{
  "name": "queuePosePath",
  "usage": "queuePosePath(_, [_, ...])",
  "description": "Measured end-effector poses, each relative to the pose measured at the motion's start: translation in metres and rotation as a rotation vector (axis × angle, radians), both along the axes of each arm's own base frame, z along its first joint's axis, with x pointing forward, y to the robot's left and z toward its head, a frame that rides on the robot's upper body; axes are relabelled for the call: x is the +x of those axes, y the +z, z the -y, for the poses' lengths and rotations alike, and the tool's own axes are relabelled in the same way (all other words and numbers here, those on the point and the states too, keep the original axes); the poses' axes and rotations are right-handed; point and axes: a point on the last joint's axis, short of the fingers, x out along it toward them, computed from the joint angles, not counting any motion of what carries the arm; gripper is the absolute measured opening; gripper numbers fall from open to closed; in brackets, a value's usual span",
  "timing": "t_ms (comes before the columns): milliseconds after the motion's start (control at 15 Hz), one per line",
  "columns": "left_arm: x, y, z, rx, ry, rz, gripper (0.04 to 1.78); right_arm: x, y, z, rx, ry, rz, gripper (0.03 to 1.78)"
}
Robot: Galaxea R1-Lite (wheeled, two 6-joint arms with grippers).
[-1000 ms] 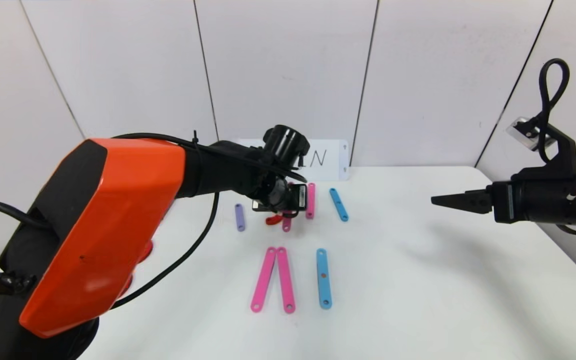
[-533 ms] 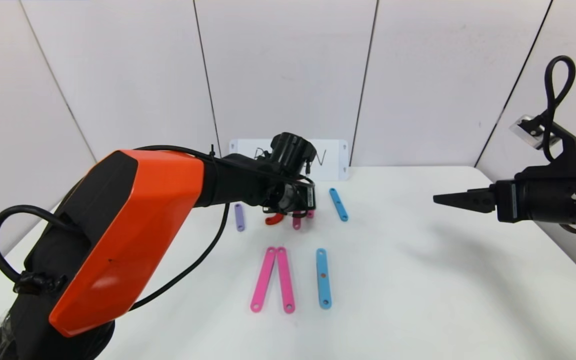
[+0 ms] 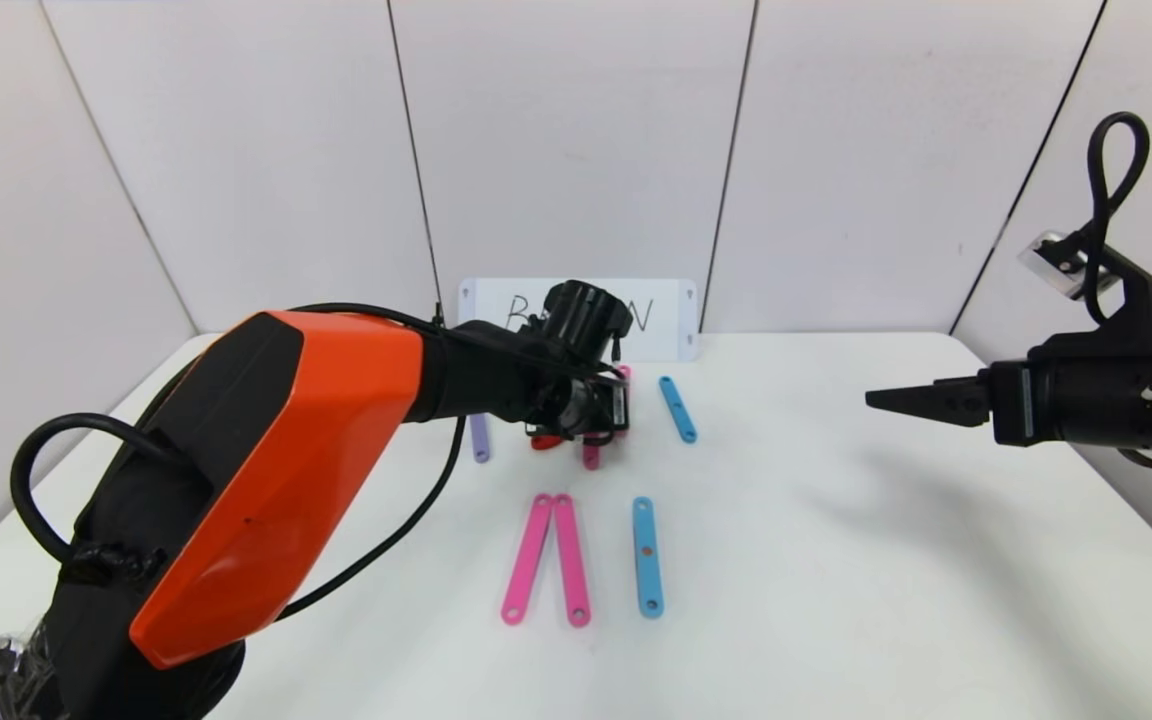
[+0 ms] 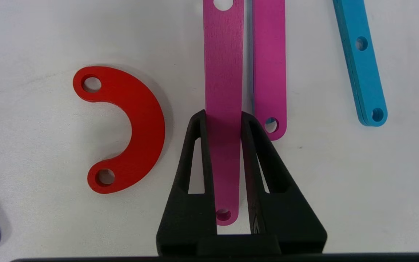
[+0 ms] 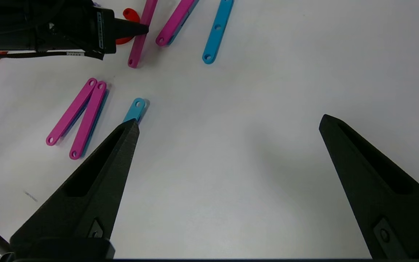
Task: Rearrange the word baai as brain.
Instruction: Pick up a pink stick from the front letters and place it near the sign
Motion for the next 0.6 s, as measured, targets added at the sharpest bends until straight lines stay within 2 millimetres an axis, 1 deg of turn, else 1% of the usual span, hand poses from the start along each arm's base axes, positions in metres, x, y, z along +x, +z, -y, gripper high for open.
queuePosePath(133, [0.0003,-0.0020,0.0012,0.000,-0.003,0.000,0.35,0.0000,-0.0001,-0.0002,0.000,0.000,0.000,1.74])
queuePosePath(267, [0.0009,-0.0037,0.0013,0.002,-0.003,-0.001,0.53,-0.0001,-0.0001,-0.0004,0.000,0.001,-0.001,1.74])
queuePosePath(400, [0.0010,-0.0047,0.0017,0.002,-0.003,-0.003,0.82,-0.0001,-0.0002,-0.0004,0.000,0.001,-0.001,1.74])
queuePosePath(533, [0.0016,-0.0047,0.0021,-0.002,-0.003,0.002,1.19,-0.0001,-0.0002,-0.0002,-0.001,0.000,-0.001,1.74])
queuePosePath(600, [0.0020,-0.0043,0.0022,-0.006,-0.001,0.006,1.34,-0.0001,-0.0004,-0.0005,-0.001,0.001,-0.001,1.74])
